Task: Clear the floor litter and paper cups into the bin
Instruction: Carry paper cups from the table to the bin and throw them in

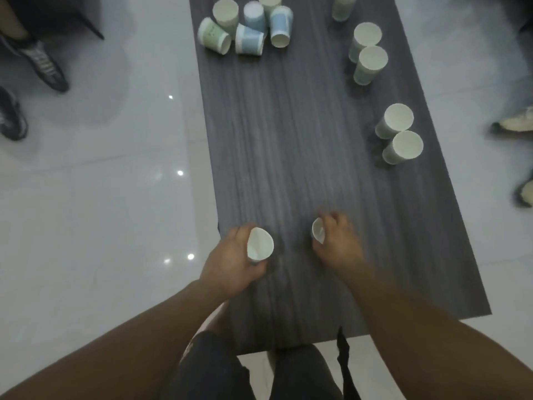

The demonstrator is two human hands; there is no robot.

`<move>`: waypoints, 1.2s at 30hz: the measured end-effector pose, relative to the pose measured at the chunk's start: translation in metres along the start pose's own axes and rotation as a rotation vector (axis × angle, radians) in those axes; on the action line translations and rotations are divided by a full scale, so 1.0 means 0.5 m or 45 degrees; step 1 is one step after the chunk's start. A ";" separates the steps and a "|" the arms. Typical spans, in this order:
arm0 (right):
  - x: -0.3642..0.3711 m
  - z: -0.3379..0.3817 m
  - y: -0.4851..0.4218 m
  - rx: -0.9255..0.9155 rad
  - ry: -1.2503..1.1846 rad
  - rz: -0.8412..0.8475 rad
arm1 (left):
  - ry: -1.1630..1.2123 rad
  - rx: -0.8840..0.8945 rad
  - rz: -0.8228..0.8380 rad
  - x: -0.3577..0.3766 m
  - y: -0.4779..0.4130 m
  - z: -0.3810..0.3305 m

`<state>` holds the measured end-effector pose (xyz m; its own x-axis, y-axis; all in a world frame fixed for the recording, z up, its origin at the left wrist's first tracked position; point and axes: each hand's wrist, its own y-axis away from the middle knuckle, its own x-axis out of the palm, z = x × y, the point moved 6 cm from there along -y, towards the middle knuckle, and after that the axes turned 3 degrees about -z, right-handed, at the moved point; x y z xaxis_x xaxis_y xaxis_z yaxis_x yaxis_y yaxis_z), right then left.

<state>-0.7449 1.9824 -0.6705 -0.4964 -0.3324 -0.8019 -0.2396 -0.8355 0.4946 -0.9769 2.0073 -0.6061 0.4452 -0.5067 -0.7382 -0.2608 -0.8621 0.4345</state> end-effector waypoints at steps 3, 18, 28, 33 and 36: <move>-0.038 0.030 0.061 0.013 -0.146 -0.061 | -0.045 -0.019 -0.035 -0.059 0.024 -0.013; -0.289 0.176 0.366 0.029 -0.168 -0.391 | -0.211 0.442 0.010 -0.287 0.116 -0.231; -0.270 0.241 0.506 0.574 -0.399 -0.699 | -0.453 1.032 0.227 -0.334 0.125 -0.302; -0.210 0.256 0.644 0.860 -0.461 -0.878 | -0.521 1.314 0.384 -0.300 0.197 -0.348; -0.167 0.252 0.756 1.050 -0.499 -0.979 | -0.564 1.491 0.507 -0.262 0.283 -0.370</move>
<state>-0.8989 1.7496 -0.3745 -0.1743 0.4079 -0.8962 -0.9782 -0.1760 0.1101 -0.9136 1.9520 -0.3523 -0.0929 -0.4890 -0.8673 -0.9919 -0.0307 0.1235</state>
